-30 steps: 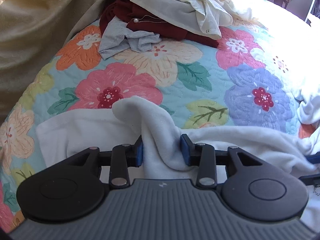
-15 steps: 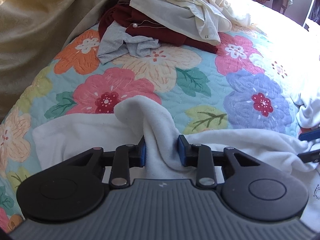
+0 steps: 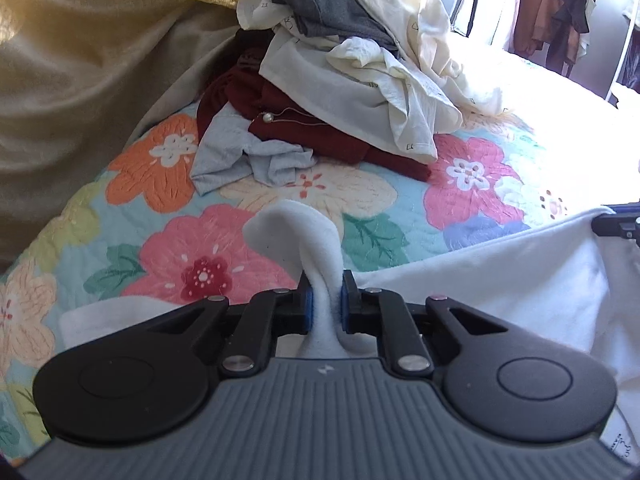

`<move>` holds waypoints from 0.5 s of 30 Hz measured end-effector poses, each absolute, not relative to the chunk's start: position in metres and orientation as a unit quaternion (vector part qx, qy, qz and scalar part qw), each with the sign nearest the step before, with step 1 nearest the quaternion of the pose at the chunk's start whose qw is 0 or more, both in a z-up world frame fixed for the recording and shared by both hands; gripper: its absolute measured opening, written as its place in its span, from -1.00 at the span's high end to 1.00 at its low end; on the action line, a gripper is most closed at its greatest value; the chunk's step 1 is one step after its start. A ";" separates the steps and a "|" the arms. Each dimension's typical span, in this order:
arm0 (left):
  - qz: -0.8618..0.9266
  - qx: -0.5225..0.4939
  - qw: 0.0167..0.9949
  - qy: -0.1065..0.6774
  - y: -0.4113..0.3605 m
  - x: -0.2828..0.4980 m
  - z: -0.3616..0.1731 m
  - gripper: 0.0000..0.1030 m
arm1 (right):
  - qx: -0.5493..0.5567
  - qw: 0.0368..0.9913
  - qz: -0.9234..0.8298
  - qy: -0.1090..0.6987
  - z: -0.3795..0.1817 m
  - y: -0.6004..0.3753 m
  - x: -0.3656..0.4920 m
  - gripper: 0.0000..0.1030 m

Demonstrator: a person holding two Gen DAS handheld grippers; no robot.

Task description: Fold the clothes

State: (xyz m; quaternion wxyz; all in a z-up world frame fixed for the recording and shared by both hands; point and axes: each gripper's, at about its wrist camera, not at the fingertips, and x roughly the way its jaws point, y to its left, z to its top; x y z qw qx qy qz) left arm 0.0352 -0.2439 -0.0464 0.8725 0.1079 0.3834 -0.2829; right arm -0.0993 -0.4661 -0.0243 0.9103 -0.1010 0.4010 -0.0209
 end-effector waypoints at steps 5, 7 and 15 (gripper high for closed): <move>-0.278 0.064 0.898 0.334 -0.250 0.054 -0.023 0.78 | -0.122 0.918 -0.054 0.373 -0.011 -0.472 -0.084 0.91; -0.269 0.056 0.910 0.310 -0.250 0.057 -0.017 0.54 | -0.119 0.920 -0.071 0.367 -0.004 -0.482 -0.074 0.92; -0.242 0.106 0.916 0.301 -0.247 0.059 -0.030 -0.19 | -0.132 0.890 -0.177 0.398 -0.021 -0.534 -0.036 0.93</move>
